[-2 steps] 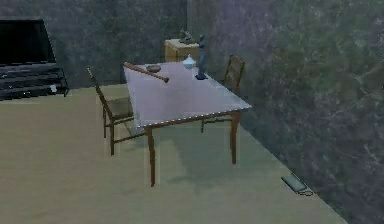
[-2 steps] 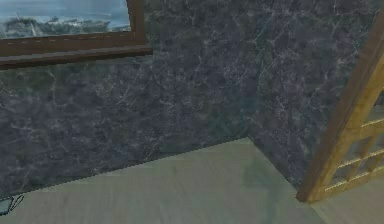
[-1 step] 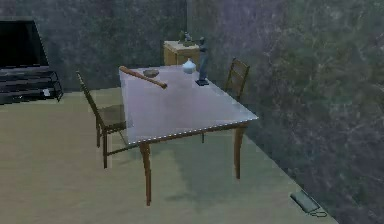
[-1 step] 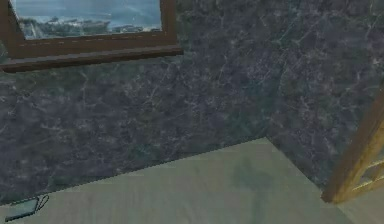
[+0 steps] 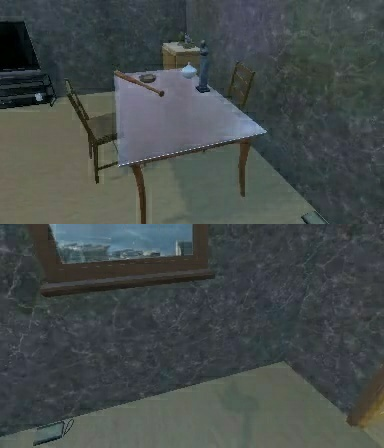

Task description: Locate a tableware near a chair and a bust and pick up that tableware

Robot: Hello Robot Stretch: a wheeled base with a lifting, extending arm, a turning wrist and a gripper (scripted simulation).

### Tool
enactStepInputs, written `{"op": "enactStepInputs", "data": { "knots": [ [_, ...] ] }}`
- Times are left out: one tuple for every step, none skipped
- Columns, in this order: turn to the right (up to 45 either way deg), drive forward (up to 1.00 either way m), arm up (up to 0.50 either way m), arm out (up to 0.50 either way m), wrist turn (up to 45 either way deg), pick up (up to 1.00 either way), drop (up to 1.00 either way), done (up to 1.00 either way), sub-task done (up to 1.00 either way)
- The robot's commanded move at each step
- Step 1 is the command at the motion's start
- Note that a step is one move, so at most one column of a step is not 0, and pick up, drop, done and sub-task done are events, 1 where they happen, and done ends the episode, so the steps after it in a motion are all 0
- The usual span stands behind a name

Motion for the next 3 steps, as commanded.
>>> {"op": "enactStepInputs", "data": {
  "knots": [
    [33.0,0.00,0.00,0.00,0.0,0.00,0.00,0.00,0.00],
    [0.0,0.70,0.00,0.00,0.0,0.00,0.00,0.00,0.00],
    [-45.0,0.00,0.00,0.00,0.0,0.00,0.00,0.00,0.00]
  ]
}}
